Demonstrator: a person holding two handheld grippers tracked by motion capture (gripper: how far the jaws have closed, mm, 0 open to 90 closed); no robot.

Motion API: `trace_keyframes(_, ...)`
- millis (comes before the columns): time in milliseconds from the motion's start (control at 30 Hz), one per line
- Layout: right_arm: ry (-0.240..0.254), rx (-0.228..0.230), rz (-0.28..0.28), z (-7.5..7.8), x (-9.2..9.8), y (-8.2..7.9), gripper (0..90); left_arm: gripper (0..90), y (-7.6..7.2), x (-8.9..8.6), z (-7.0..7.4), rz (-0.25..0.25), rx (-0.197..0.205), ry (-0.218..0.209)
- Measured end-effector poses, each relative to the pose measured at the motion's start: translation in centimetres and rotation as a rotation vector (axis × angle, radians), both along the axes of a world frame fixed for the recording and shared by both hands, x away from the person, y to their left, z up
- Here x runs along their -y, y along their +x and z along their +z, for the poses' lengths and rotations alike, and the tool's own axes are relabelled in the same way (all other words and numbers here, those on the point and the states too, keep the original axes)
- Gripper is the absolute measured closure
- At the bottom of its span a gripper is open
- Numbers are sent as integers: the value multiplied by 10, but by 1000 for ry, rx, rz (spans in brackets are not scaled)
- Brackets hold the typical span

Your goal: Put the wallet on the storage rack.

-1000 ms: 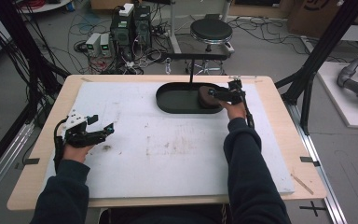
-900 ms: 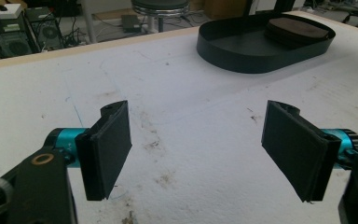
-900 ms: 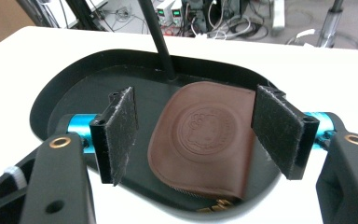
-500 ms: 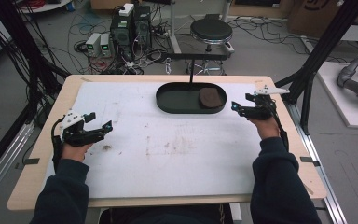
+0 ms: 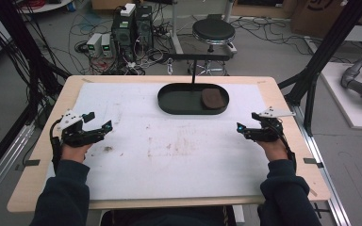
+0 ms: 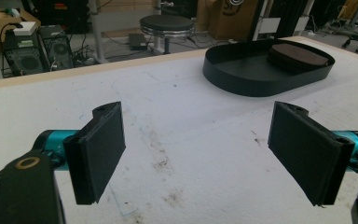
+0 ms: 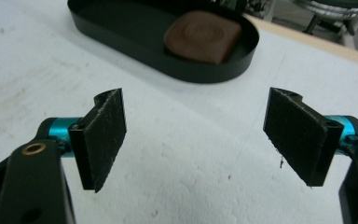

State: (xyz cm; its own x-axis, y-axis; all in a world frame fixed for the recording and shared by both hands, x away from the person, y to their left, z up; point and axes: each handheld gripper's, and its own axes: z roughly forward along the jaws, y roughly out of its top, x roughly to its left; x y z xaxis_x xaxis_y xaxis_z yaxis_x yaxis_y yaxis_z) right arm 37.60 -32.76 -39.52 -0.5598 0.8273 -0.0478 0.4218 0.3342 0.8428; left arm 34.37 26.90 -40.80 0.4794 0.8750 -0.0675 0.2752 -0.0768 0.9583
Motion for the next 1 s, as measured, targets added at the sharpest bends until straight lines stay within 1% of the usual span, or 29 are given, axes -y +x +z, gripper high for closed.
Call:
trace_keyframes(100,-18,12,5,0,-1,-4,215,186,-2,1,0,0,5,1)
trace_keyframes(167,-21,21,5,2,-3,-7,215,186,-3,2,0,-3,5,3)
trace_keyframes(267,-21,34,7,4,-4,-11,215,186,-3,3,-1,-10,2,10)
trace_keyframes(433,-13,42,-3,5,-3,-12,215,186,-3,4,-1,-11,1,14)
trace_keyframes(667,-12,42,-7,4,-3,-12,215,186,-2,3,-2,-3,0,23)
trace_keyframes(833,-9,43,2,4,-1,-12,215,186,-2,3,-2,-7,10,15)
trace_keyframes(867,-2,41,3,4,-2,-12,215,186,-2,3,-3,-6,9,14)
trace_keyframes(1000,-8,41,8,3,-2,-12,215,186,0,2,-4,-3,-5,25)
